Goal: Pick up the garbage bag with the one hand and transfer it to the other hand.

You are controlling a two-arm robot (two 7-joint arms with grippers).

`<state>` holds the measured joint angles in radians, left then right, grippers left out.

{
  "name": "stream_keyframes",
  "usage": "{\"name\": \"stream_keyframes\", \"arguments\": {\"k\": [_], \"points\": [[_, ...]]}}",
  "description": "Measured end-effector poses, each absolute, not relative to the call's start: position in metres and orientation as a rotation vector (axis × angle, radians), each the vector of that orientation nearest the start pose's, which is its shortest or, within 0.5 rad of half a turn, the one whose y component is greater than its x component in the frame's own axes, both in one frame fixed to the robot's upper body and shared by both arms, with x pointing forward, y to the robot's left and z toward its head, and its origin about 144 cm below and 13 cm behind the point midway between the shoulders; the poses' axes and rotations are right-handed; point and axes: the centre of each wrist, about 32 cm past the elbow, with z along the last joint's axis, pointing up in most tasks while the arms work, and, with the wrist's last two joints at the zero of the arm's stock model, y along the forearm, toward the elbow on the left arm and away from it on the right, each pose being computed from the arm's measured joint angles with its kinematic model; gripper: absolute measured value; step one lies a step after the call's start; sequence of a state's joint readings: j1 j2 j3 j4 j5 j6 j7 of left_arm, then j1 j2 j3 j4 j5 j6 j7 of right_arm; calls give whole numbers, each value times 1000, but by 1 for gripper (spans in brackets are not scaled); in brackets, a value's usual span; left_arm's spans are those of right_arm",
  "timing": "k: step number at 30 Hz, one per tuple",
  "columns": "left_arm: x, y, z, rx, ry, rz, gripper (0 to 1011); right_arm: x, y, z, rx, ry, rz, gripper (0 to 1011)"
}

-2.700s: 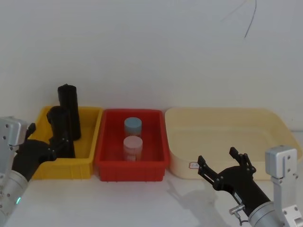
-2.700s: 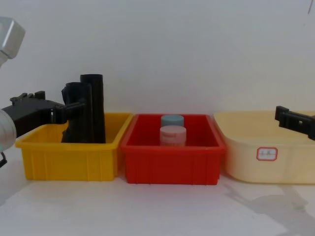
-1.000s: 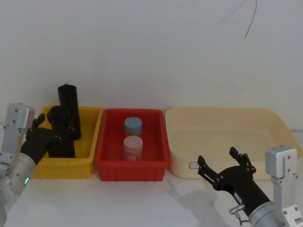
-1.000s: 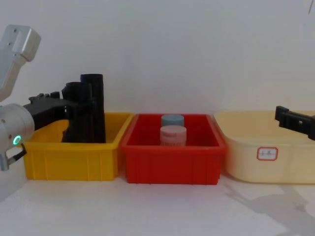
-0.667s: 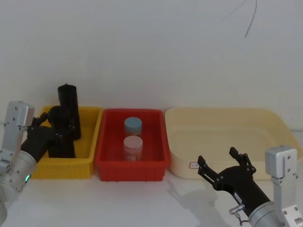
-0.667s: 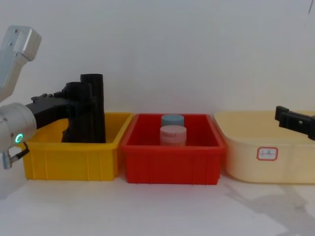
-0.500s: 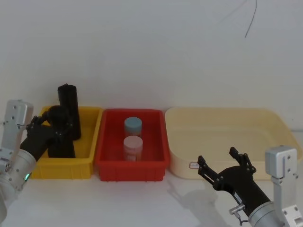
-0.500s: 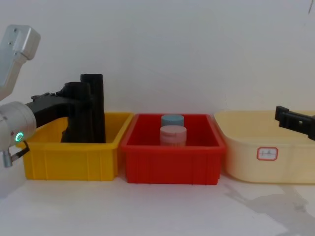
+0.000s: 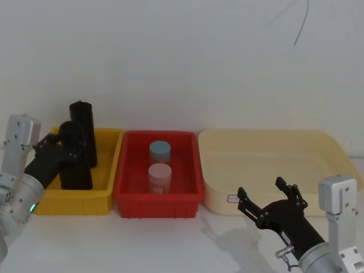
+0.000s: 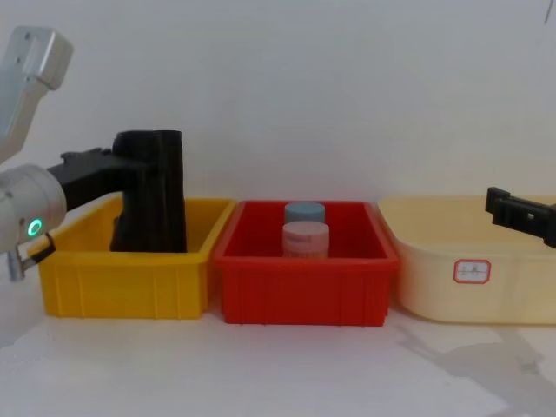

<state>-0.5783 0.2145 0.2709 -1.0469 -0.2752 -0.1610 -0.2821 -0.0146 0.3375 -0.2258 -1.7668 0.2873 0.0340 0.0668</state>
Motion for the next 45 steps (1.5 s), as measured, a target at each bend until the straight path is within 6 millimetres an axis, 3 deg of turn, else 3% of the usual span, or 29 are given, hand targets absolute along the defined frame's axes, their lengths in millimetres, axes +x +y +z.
{"name": "stream_keyframes", "arguments": {"k": [16, 27, 35, 45], "points": [[597, 238, 1248, -180, -328, 1028, 446, 443, -237, 1189, 26, -75, -1229, 1001], [587, 220, 1279, -288, -400, 880, 446, 443, -237, 1189, 26, -75, -1229, 1001], [582, 203, 1286, -338, -384, 774, 446, 443, -237, 1189, 26, -75, -1229, 1001], [582, 178, 1280, -365, -300, 636, 446, 443, -237, 1189, 26, -75, -1230, 1001]]}}
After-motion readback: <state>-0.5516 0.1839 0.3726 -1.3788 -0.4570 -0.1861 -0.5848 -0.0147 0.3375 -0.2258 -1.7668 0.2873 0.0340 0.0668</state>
